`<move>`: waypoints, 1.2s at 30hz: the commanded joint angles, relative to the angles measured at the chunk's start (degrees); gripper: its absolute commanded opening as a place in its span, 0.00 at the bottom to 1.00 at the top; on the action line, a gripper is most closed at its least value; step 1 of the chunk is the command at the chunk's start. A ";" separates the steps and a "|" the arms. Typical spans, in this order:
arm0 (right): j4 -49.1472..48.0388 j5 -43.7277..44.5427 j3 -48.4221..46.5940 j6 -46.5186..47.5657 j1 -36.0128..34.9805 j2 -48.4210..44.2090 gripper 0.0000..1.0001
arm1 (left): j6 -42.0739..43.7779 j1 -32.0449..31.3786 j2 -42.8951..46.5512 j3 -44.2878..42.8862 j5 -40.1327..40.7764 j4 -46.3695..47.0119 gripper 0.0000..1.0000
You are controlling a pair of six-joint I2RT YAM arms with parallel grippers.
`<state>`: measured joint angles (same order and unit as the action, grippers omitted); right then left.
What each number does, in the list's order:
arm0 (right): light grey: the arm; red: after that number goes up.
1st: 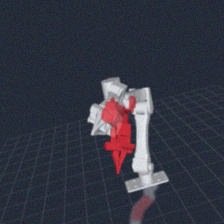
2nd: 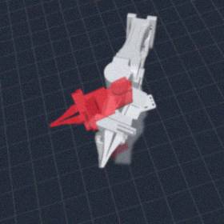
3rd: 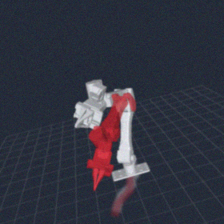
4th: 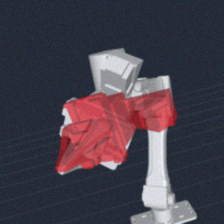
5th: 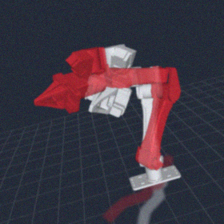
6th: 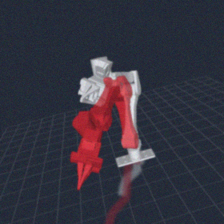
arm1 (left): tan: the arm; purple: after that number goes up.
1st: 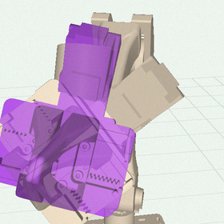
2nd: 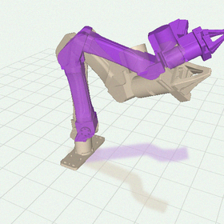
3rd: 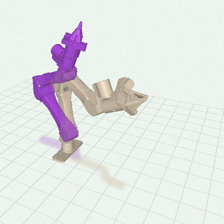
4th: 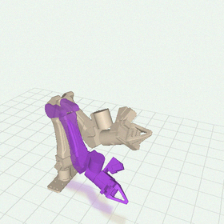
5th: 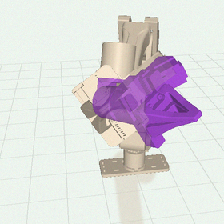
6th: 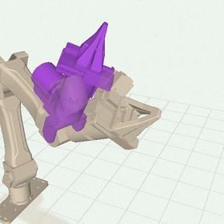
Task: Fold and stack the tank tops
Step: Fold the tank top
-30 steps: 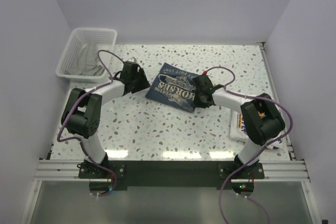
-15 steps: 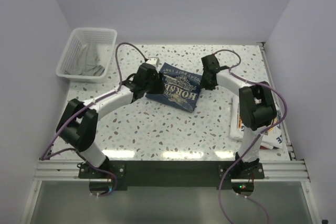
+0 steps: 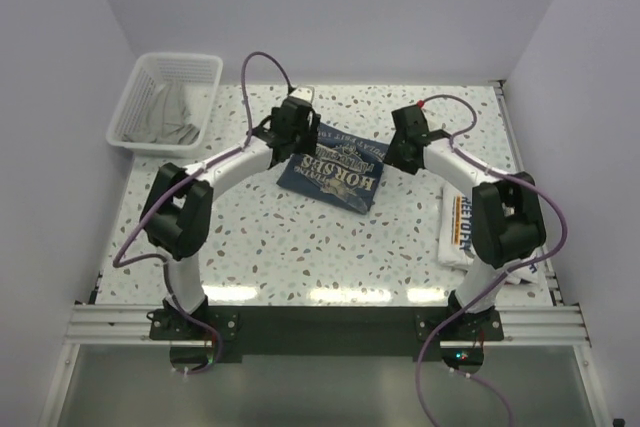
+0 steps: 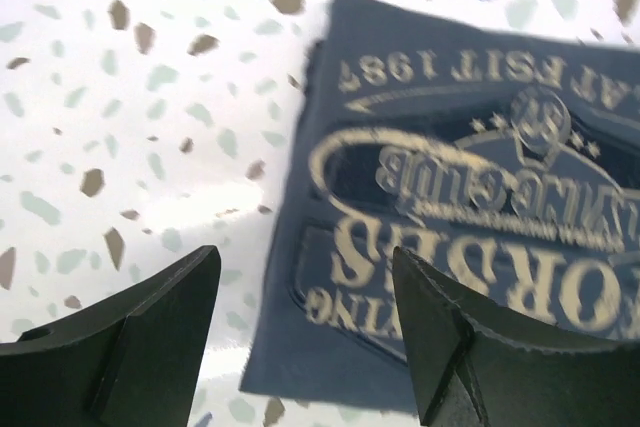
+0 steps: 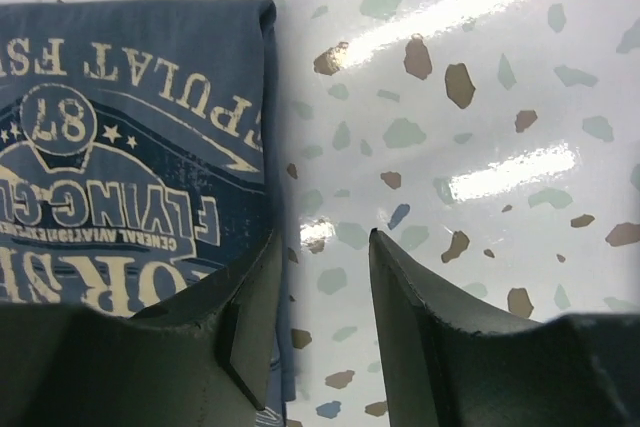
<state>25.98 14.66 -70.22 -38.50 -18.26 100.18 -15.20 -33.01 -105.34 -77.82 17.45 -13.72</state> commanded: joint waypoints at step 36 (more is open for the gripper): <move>-0.67 -14.57 -41.14 29.27 -10.73 33.23 0.46 | -35.77 -17.59 13.31 25.97 -1.72 8.98 0.35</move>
<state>25.21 3.14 -107.55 -16.62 -24.88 133.10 -47.09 -47.57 -95.72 -50.74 14.85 -6.87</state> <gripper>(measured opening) 0.450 0.346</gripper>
